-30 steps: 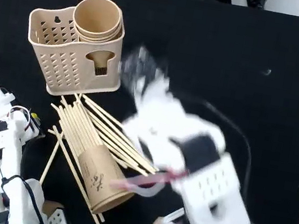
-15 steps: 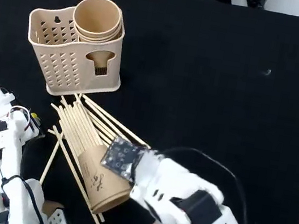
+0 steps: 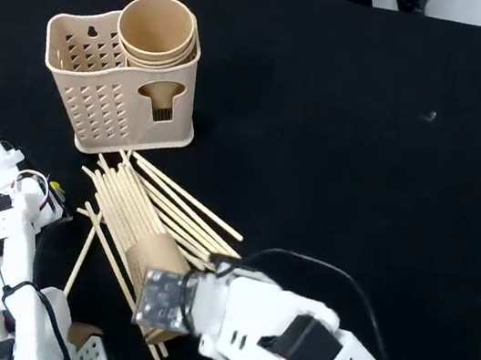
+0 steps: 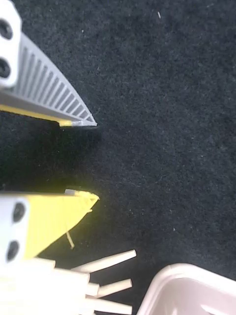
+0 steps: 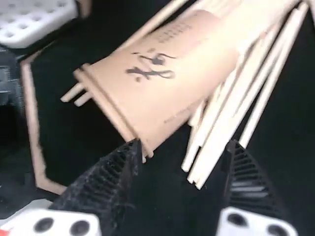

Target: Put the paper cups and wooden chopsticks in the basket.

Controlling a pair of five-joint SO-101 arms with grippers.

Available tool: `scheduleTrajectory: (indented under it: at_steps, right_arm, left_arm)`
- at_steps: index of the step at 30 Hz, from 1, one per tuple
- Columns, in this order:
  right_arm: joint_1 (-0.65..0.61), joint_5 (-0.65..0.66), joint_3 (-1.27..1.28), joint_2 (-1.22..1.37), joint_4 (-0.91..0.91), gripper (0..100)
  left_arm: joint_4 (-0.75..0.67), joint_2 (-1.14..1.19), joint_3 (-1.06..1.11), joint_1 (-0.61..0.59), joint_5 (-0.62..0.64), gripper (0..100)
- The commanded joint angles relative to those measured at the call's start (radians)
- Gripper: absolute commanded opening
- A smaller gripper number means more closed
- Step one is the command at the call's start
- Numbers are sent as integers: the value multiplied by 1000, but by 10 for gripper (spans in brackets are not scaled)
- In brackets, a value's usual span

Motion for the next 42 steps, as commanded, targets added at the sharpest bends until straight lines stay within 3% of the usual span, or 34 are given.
scheduleTrajectory:
  at_steps: [1, 9, 21, 26, 32, 36, 42]
  right_arm:
    - [-123, -2, -12, 71, -37, 258]
    - [-147, -49, 45, 297, -160, 260]
    - [-164, -97, -111, 48, -21, 262]
    - [-290, -117, -111, 48, -11, 262]
    - [-466, -265, -110, 143, -51, 263]
    - [-404, -269, -105, 232, -83, 263]
    - [-135, -242, 54, 234, -321, 263]
  left_arm:
    - [-15, -21, -16, 10, -3, 216]
    - [-15, -20, -19, 10, -3, 216]
    - [-17, -18, -19, 10, -3, 216]
    - [-17, -18, -19, 10, -3, 216]
    - [-17, -18, -19, 10, -3, 216]
    - [-17, -18, -21, 10, -3, 216]
    - [-48, -15, -15, 10, -3, 216]
